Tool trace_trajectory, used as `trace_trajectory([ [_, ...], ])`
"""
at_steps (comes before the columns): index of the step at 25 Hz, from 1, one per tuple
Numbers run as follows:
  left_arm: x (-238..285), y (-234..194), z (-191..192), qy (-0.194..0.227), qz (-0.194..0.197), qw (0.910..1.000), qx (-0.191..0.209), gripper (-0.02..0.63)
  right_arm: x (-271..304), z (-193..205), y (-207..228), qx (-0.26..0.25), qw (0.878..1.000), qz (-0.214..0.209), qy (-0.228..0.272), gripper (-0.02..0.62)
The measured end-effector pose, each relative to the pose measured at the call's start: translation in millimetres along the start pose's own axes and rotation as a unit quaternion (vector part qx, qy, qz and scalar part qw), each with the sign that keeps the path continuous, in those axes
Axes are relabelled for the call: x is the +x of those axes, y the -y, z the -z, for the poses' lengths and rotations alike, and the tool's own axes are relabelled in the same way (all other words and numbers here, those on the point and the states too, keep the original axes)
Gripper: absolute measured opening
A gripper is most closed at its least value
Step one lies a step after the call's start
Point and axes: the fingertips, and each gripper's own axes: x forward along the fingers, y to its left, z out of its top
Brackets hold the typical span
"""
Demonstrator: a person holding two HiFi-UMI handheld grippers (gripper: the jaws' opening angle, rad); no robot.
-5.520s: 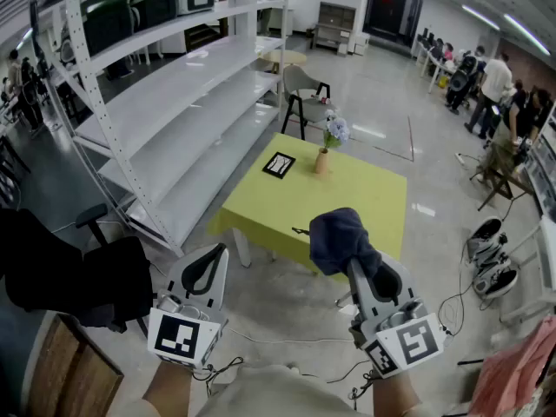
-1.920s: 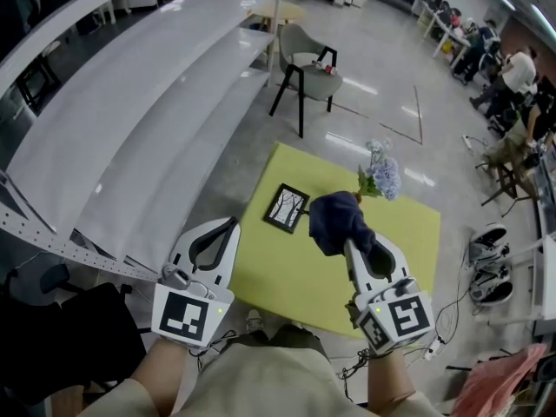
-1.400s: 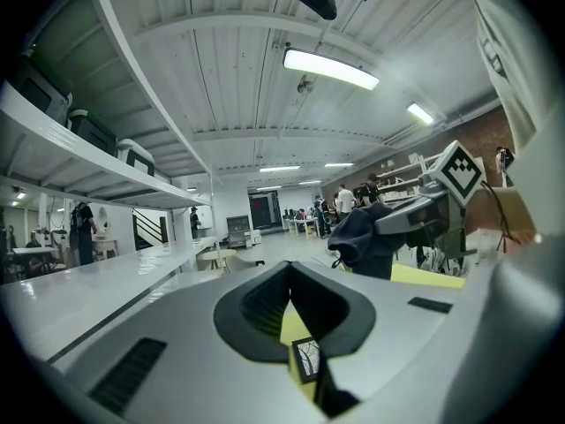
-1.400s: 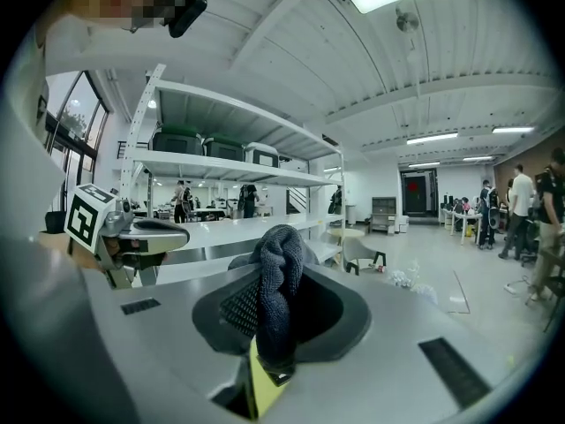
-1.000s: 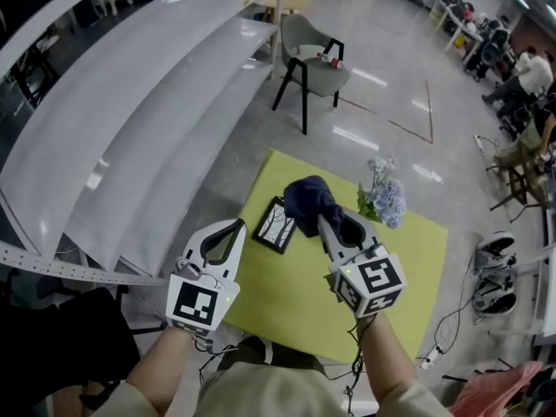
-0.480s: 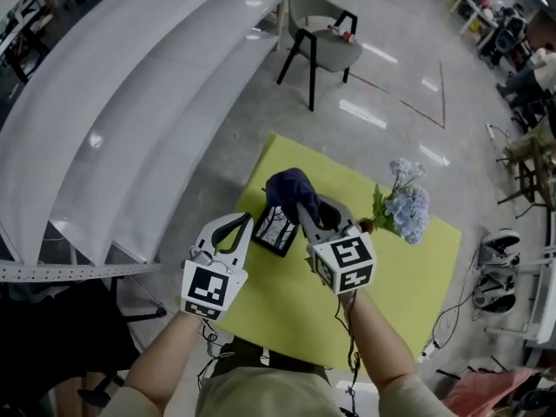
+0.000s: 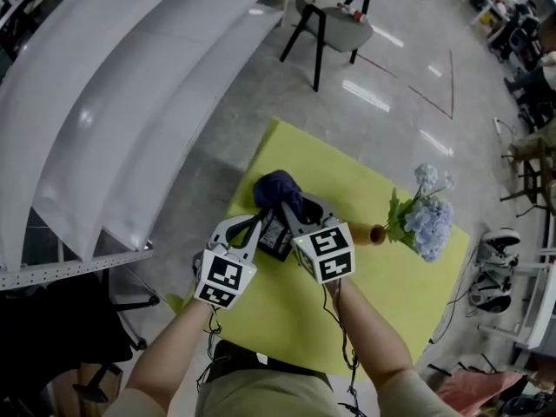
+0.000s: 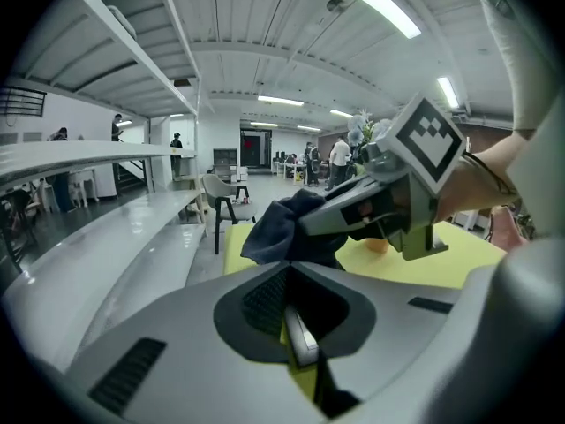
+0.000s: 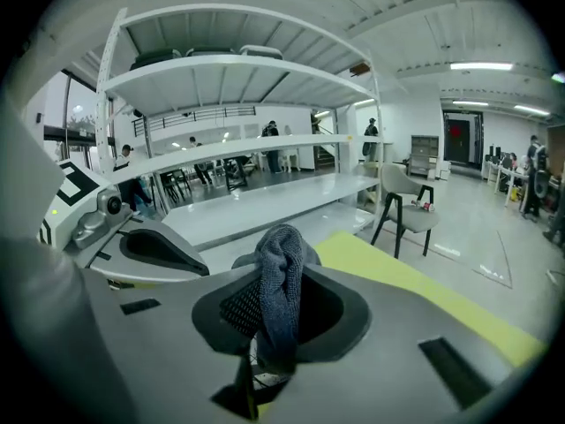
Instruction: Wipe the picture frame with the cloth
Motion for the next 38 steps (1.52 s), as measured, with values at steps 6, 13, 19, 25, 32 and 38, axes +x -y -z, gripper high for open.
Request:
trace_trajectory([
  [6, 24.5, 2.7, 41.9, -0.065, 0.017, 0.9977, -0.012, 0.006, 29.8, 28.1, -6.9, -0.015, 0.999, -0.020, -0.033, 0.067],
  [13, 30.5, 4.2, 59.1, -0.094, 0.016, 0.9953, -0.017, 0.008, 35.7, 55.4, -1.0, -0.031, 0.997, -0.003, -0.070, 0.067],
  [19, 31.1, 4.3, 61.0, -0.084, 0.017, 0.9957, -0.033, 0.008, 17.7, 68.9, 11.9, -0.015, 0.995, 0.020, -0.093, 0.067],
  [25, 31.1, 5.3, 60.2, -0.092, 0.011, 0.9955, -0.017, 0.008, -10.7, 87.2, 24.4, -0.057, 0.987, 0.069, -0.136, 0.066],
  [32, 32.6, 5.5, 63.0, -0.096, 0.025, 0.9945, -0.033, 0.008, -31.5, 80.7, 31.2, 0.006, 0.988, 0.104, -0.114, 0.063],
  [38, 15.3, 11.9, 69.3, -0.117, 0.038, 0.9923, -0.018, 0.008, -29.7, 32.4, 1.6, 0.004, 0.997, 0.054, -0.049, 0.064],
])
